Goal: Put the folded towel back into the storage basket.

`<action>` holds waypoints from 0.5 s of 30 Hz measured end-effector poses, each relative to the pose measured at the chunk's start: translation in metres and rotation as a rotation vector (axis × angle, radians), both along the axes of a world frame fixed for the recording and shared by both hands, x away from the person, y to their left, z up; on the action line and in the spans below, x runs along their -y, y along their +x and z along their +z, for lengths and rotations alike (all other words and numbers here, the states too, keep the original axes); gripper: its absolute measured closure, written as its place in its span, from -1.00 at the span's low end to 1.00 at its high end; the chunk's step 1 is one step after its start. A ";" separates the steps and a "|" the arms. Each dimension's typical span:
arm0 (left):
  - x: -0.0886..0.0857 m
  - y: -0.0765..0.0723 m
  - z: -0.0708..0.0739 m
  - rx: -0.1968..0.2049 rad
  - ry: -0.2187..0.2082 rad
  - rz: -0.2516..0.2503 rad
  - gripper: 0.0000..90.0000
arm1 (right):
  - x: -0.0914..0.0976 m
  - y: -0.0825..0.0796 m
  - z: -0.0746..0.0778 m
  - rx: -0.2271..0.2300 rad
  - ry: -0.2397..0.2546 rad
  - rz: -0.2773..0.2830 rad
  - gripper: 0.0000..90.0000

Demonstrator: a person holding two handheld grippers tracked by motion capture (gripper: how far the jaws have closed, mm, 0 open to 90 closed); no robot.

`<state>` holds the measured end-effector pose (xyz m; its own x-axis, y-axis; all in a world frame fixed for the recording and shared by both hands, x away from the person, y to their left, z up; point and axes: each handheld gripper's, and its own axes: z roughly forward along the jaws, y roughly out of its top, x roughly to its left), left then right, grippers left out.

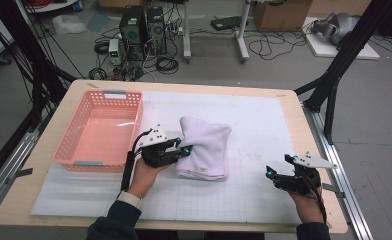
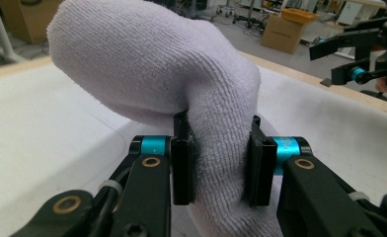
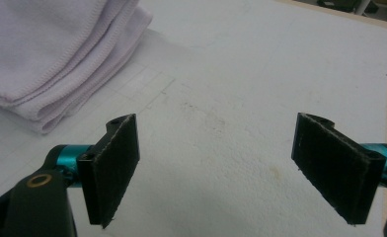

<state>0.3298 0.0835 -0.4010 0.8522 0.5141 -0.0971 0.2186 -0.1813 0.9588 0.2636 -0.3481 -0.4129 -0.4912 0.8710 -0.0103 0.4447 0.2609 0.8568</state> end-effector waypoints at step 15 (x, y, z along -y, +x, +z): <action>-0.031 -0.012 0.039 0.119 -0.037 -0.026 0.56 | -0.003 0.000 0.001 0.003 0.004 0.007 -0.62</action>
<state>0.3177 0.1146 -0.3617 0.8716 0.4900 -0.0129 0.0986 -0.1495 0.9838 0.2640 -0.3450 -0.4122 -0.4972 0.8676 -0.0081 0.4404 0.2604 0.8592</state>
